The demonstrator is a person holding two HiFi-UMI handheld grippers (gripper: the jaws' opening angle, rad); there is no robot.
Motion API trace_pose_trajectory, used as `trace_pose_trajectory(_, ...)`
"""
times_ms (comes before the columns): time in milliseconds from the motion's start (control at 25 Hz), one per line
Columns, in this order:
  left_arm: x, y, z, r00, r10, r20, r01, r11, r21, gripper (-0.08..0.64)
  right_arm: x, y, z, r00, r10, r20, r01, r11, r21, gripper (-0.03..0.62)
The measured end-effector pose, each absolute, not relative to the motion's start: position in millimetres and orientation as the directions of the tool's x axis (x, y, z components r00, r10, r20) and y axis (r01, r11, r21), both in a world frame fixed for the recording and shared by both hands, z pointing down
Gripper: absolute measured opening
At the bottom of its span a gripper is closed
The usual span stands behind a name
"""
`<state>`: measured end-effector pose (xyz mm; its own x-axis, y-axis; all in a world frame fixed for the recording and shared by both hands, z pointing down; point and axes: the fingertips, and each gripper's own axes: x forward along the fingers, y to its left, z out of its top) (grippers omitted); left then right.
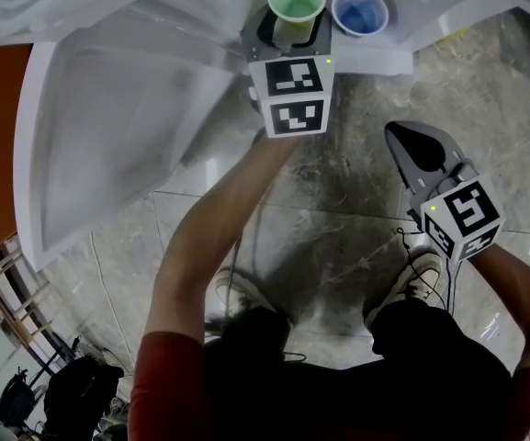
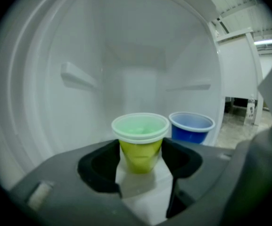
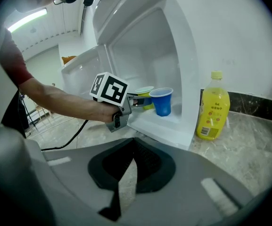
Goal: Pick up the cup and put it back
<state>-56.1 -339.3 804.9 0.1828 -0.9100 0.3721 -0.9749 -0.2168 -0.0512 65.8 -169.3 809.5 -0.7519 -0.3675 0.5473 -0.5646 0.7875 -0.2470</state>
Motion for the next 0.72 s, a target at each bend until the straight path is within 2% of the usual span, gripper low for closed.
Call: trace_pose_trajectory(720, -58.0, -303.4, 788.3, 0.255, -0.898, 0.358, -0.955, -0.291, -0.051, 0.27, 52.0, -157.0, 798.0, -0.757, -0.356, 0.548, -0.539, 0.814, -0.215, 0.0)
